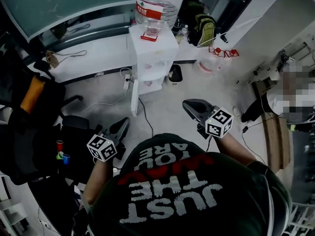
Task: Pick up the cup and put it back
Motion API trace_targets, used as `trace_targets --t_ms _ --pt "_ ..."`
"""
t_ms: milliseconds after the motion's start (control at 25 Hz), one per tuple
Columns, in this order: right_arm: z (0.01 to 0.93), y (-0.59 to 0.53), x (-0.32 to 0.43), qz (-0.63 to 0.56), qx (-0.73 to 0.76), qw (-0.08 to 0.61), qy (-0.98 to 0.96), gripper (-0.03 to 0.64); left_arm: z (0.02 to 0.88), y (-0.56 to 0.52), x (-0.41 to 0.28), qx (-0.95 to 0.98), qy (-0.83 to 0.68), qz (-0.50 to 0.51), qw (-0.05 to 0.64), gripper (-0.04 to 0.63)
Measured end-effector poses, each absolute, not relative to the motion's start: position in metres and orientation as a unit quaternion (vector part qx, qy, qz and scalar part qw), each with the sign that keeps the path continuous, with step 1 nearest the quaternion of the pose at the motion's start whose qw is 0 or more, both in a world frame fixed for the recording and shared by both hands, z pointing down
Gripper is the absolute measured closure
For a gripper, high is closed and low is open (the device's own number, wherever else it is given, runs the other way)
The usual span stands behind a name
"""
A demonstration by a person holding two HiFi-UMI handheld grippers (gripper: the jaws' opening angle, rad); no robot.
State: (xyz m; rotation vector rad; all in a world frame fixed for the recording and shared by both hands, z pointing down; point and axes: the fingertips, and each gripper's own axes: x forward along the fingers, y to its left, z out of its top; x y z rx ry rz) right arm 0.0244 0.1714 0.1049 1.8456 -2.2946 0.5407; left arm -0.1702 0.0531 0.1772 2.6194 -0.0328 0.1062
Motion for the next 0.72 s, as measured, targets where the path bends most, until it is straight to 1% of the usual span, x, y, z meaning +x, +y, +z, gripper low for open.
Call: trace_targets --t_ms 280,440,560,640,720 --pt "0.124 0.134 0.073 0.188 0.586 0.074 -0.785 0.584 0.186 0.025 -0.124 0.967 -0.040 0.052 0.246 0.588" --pt "0.142 0.110 0.120 0.185 0.548 0.078 -0.812 0.584 0.204 0.015 -0.088 0.965 -0.090 0.059 0.239 0.588" --pt "0.150 0.096 0.165 0.174 0.511 0.087 -0.837 0.584 0.216 0.012 -0.054 0.950 -0.155 0.053 0.265 0.588" --pt "0.153 0.087 0.192 0.166 0.481 0.104 -0.854 0.584 0.219 0.012 -0.027 0.937 -0.198 0.044 0.283 0.588" --pt "0.157 0.073 0.217 0.154 0.453 0.123 -0.869 0.584 0.217 0.008 0.002 0.930 -0.224 0.041 0.288 0.588"
